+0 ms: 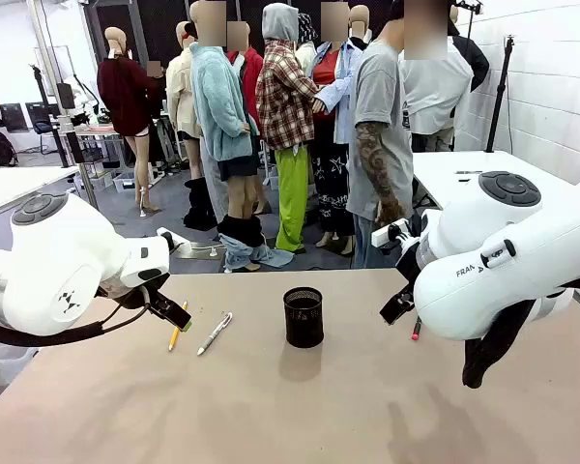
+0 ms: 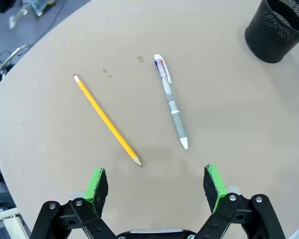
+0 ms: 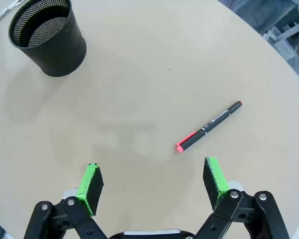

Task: Place the pens into the pen holder.
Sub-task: Pick up a writing instrument from the table and place it into the Pen holder.

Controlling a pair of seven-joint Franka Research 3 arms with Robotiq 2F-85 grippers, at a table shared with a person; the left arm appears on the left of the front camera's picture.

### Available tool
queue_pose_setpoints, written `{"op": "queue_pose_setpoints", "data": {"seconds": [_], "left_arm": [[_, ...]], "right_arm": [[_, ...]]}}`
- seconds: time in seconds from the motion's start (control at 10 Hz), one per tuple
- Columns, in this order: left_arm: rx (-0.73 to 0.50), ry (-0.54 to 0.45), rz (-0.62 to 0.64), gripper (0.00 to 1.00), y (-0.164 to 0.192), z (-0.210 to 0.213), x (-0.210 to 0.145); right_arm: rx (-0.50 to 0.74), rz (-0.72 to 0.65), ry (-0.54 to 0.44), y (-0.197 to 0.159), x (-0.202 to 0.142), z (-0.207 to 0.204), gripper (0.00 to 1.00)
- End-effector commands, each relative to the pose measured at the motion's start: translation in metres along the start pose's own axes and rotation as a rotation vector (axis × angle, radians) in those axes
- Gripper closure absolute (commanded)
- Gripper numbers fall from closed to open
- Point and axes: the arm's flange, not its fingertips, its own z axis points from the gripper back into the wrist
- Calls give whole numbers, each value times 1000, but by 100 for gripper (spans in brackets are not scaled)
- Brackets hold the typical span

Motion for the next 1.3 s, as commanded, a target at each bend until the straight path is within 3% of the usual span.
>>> {"op": "queue_pose_setpoints", "data": {"seconds": [0.0,0.5,1.2], "left_arm": [[0,0,0,0,0,0,0],[0,0,-2,0,-1,0,0],[26,292,236,0,52,-67,67]], "right_arm": [[0,0,0,0,0,0,0],[0,0,0,0,0,0,0],[0,0,0,0,0,0,0]]}}
